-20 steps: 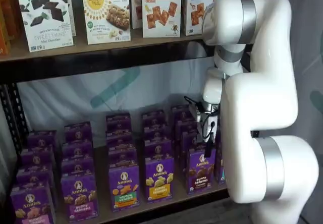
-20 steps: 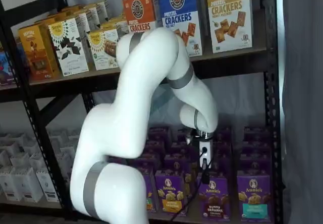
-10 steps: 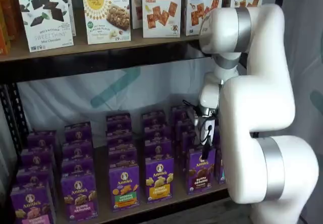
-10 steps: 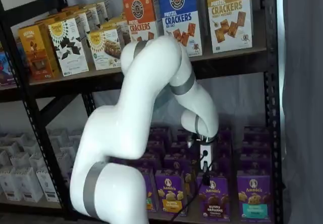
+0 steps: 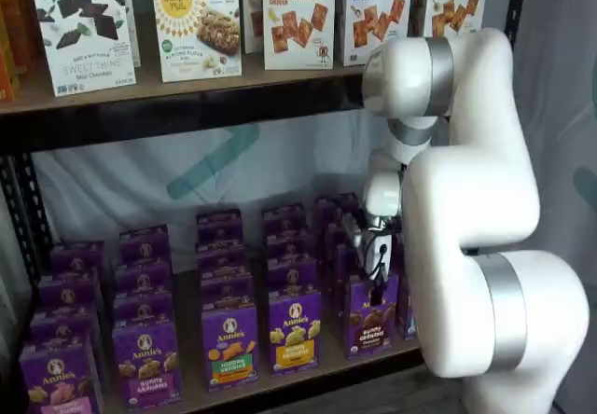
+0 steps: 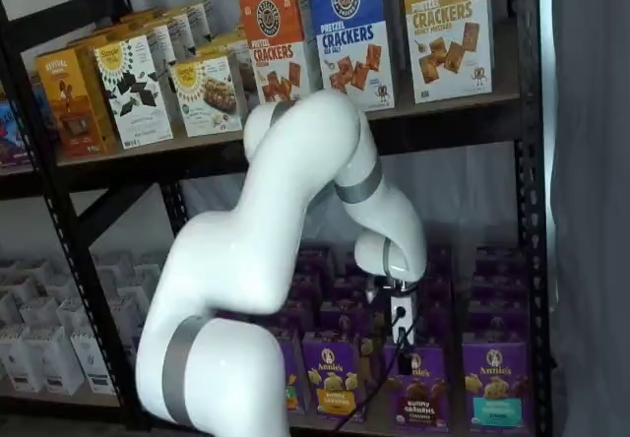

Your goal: Pick up the purple box with a brown patch in the center, on the bottom shelf, the fifth box from the left

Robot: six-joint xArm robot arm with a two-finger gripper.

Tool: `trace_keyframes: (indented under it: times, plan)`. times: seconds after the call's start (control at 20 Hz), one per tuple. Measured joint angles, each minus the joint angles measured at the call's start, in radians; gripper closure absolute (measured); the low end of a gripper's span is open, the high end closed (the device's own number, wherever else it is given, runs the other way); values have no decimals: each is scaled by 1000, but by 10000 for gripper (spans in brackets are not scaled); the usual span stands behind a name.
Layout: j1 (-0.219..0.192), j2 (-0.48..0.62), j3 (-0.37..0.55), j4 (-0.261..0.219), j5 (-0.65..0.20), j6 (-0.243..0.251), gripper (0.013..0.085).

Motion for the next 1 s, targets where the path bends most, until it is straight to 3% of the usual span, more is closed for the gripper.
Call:
trace_keyframes:
  times: [0.2, 0.45, 0.55, 0.6, 0.8, 1.0]
  plan:
    - [5, 18, -13, 32, -21, -25, 130]
    - [4, 27, -18, 1, -43, 2, 130]
    - [1, 28, -18, -23, -43, 21, 210]
    - [1, 27, -14, -26, -49, 23, 210]
    - [-1, 23, -7, -28, -53, 23, 370]
    - [-1, 19, 0, -50, -52, 42, 370]
